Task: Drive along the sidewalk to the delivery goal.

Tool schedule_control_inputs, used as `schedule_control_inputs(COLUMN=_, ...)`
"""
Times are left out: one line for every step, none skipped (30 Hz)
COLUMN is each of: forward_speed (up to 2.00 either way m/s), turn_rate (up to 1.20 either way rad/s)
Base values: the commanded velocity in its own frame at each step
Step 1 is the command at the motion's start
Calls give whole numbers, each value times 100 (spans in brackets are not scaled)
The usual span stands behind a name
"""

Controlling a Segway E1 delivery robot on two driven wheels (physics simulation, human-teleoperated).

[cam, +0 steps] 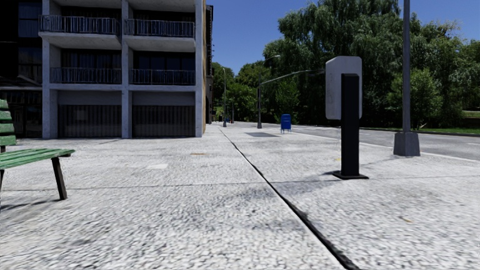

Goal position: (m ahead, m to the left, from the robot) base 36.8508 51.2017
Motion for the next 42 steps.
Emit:
schedule_control_inputs(forward_speed=200, turn_rate=0)
schedule_control_inputs(forward_speed=200, turn_rate=0)
schedule_control_inputs(forward_speed=200, turn_rate=0)
schedule_control_inputs(forward_speed=200, turn_rate=0)
schedule_control_inputs(forward_speed=200, turn_rate=0)
schedule_control_inputs(forward_speed=200, turn_rate=0)
schedule_control_inputs(forward_speed=200, turn_rate=0)
schedule_control_inputs(forward_speed=200, turn_rate=0)
schedule_control_inputs(forward_speed=200, turn_rate=0)
schedule_control_inputs(forward_speed=200, turn_rate=0)
schedule_control_inputs(forward_speed=200, turn_rate=0)
schedule_control_inputs(forward_speed=200, turn_rate=0)
schedule_control_inputs(forward_speed=200, turn_rate=0)
schedule_control_inputs(forward_speed=200, turn_rate=0)
schedule_control_inputs(forward_speed=200, turn_rate=0)
schedule_control_inputs(forward_speed=200, turn_rate=0)
schedule_control_inputs(forward_speed=200, turn_rate=0)
schedule_control_inputs(forward_speed=200, turn_rate=0)
schedule_control_inputs(forward_speed=200, turn_rate=0)
schedule_control_inputs(forward_speed=200, turn_rate=0)
schedule_control_inputs(forward_speed=200, turn_rate=0)
schedule_control_inputs(forward_speed=200, turn_rate=0)
schedule_control_inputs(forward_speed=200, turn_rate=0)
schedule_control_inputs(forward_speed=200, turn_rate=0)
schedule_control_inputs(forward_speed=200, turn_rate=0)
schedule_control_inputs(forward_speed=200, turn_rate=0)
schedule_control_inputs(forward_speed=200, turn_rate=0)
schedule_control_inputs(forward_speed=200, turn_rate=0)
schedule_control_inputs(forward_speed=200, turn_rate=0)
schedule_control_inputs(forward_speed=200, turn_rate=0)
schedule_control_inputs(forward_speed=200, turn_rate=0)
schedule_control_inputs(forward_speed=200, turn_rate=0)
schedule_control_inputs(forward_speed=200, turn_rate=0)
schedule_control_inputs(forward_speed=200, turn_rate=0)
schedule_control_inputs(forward_speed=200, turn_rate=0)
schedule_control_inputs(forward_speed=200, turn_rate=0)
schedule_control_inputs(forward_speed=200, turn_rate=0)
schedule_control_inputs(forward_speed=200, turn_rate=0)
schedule_control_inputs(forward_speed=200, turn_rate=0)
schedule_control_inputs(forward_speed=200, turn_rate=0)
schedule_control_inputs(forward_speed=200, turn_rate=0)
schedule_control_inputs(forward_speed=200, turn_rate=0)
